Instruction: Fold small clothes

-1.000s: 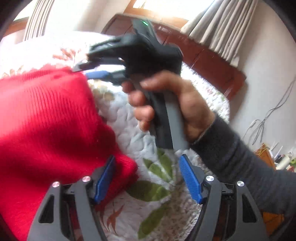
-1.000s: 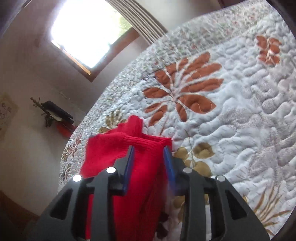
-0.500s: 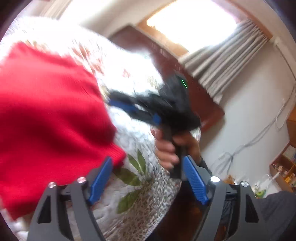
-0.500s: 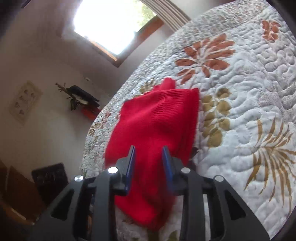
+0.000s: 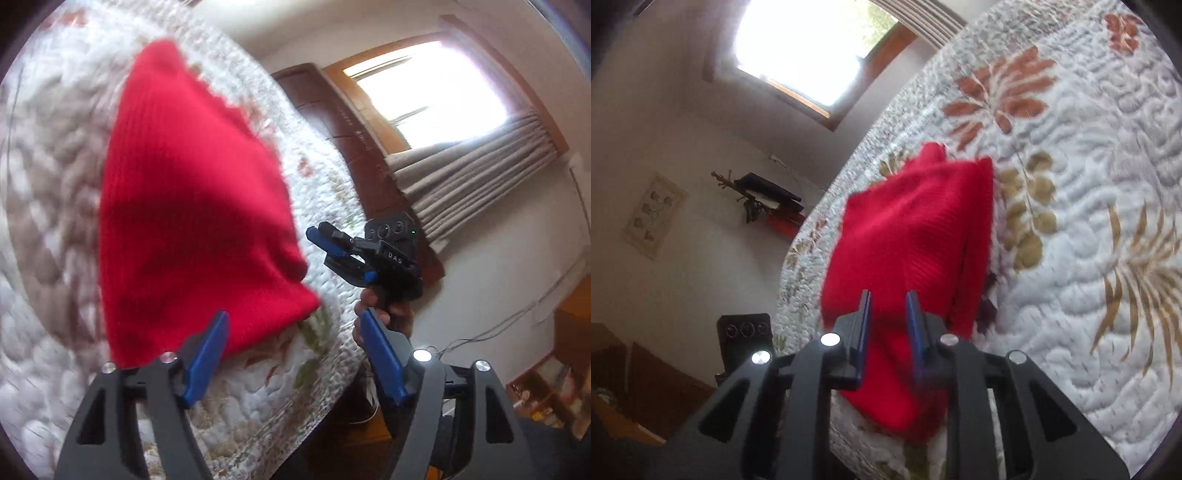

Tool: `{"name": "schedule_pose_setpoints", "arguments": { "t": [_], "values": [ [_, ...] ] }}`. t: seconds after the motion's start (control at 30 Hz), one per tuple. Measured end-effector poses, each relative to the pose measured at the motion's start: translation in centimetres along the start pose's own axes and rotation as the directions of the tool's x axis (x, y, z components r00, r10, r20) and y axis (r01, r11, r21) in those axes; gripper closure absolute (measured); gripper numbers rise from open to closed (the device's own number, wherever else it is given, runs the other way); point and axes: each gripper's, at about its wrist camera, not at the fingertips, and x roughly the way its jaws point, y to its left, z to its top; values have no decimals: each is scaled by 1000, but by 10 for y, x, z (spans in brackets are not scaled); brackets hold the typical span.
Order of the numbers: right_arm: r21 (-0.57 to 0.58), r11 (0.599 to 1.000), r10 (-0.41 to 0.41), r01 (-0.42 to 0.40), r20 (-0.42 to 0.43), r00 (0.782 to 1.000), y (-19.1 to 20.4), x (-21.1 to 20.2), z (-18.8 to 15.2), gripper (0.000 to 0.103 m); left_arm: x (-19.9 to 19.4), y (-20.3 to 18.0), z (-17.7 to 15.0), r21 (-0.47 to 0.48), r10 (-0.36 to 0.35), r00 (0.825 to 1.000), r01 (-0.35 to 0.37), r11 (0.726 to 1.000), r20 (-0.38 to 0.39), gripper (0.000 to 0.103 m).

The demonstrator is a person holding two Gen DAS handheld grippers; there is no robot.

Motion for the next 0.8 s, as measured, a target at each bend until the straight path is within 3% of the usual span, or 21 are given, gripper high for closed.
{"name": "schedule_pose_setpoints", "arguments": {
  "t": [0.17,0.23,0.3,0.33,0.37,0.4,0.43,0.47,0.5,0.6,0.63,0.7,0.8],
  "values": [
    [97,990,110,-106,-37,993,-15,47,56,84,0,12,66,-71,-20,996,26,997,89,14],
    [120,992,56,-47,-80,995,-33,69,66,83,12,37,80,-139,12,999,-7,990,40,14],
    [120,992,-17,29,-102,995,-53,81,76,103,21,48,87,-167,18,1000,-15,986,17,16],
    [136,990,-20,32,-88,996,-60,78,80,103,19,50,92,-183,2,1000,1,983,15,16],
    [145,989,-20,28,-60,998,-62,68,83,100,13,47,96,-190,-12,1000,17,982,27,16],
    [142,990,-23,26,-27,999,-61,58,85,81,2,45,97,-181,-23,998,32,983,55,15],
    [151,988,-9,7,7,1000,-61,45,87,70,-10,42,98,-169,-37,995,52,984,88,14],
    [170,985,6,-9,21,1000,-63,35,90,52,-21,43,97,-166,-45,993,63,984,109,11],
    [189,982,3,-5,10,1000,-66,27,92,41,-28,46,94,-169,-32,994,50,984,109,9],
    [209,977,-12,30,-84,996,-80,20,95,33,-36,65,72,-175,93,995,-88,981,23,9],
    [215,976,-15,38,-111,994,-85,19,94,33,-36,74,62,-189,92,996,-94,977,-18,9],
    [215,976,16,17,-151,988,-89,21,92,32,-34,83,43,-196,38,997,-50,979,-67,9],
    [160,987,14,24,-233,972,-83,41,100,20,-23,84,28,-208,-67,994,47,977,-89,8]
  ]
}}
